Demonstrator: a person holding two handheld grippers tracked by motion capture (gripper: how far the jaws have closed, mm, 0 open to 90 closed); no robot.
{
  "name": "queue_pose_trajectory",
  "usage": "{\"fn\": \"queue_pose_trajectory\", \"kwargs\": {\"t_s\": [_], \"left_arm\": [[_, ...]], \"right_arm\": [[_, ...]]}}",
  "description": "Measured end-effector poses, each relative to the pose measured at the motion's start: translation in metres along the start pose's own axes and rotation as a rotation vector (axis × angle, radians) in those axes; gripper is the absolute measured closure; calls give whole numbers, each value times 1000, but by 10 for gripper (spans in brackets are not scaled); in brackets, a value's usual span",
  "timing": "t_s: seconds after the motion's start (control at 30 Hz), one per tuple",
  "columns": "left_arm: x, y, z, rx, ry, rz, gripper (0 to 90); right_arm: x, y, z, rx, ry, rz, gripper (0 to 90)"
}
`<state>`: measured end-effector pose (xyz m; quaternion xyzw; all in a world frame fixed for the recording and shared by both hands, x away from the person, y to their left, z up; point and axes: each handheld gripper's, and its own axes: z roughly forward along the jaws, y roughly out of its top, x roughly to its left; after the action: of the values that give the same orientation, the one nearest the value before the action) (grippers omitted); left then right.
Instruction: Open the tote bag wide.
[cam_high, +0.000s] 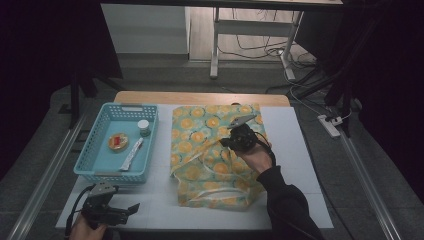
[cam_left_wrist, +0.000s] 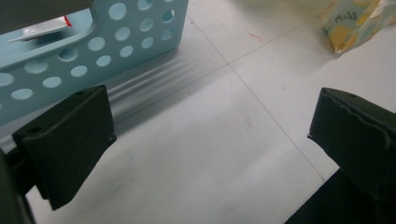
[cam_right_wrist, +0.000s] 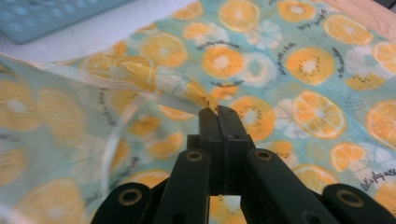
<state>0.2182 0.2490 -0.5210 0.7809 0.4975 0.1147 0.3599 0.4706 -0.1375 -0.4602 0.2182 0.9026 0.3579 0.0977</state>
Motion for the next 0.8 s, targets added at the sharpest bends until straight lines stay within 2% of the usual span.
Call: {"fn": "queue_pose_trajectory", "kwargs": {"t_s": [0.17,0.3,0.37,0.4,0.57,0.6,0.7,0.73,0.77,0.8], "left_arm": [[0,0,0,-1,0,-1,2],[0,0,0,-1,0,-2,3],[0,0,0,-2,1,-2,2],[0,0,0,-2,1,-3,2],[0,0,0,-2,1,-4,3],[0,0,0,-2,1,-4,3],[0,0,0,-3,1,-4,3],[0,0,0,-3,2,-5,3],[0,0,0,-2,1,-5,3],[0,0,0,-1,1,-5,3]], "right_arm": [[-13,-4,14,9,-19,28,899],[-26,-14,32,29,-29,74,899],[-28,-17,35,34,-30,77,899],[-29,-21,42,55,-34,83,899],[-30,-27,50,60,-32,88,888],[-30,-27,49,53,-36,93,834],[-30,-26,44,32,-44,106,782],[-29,-23,36,9,-42,113,702],[-29,-22,32,3,-36,119,663],[-29,-22,32,3,-36,119,663]]}}
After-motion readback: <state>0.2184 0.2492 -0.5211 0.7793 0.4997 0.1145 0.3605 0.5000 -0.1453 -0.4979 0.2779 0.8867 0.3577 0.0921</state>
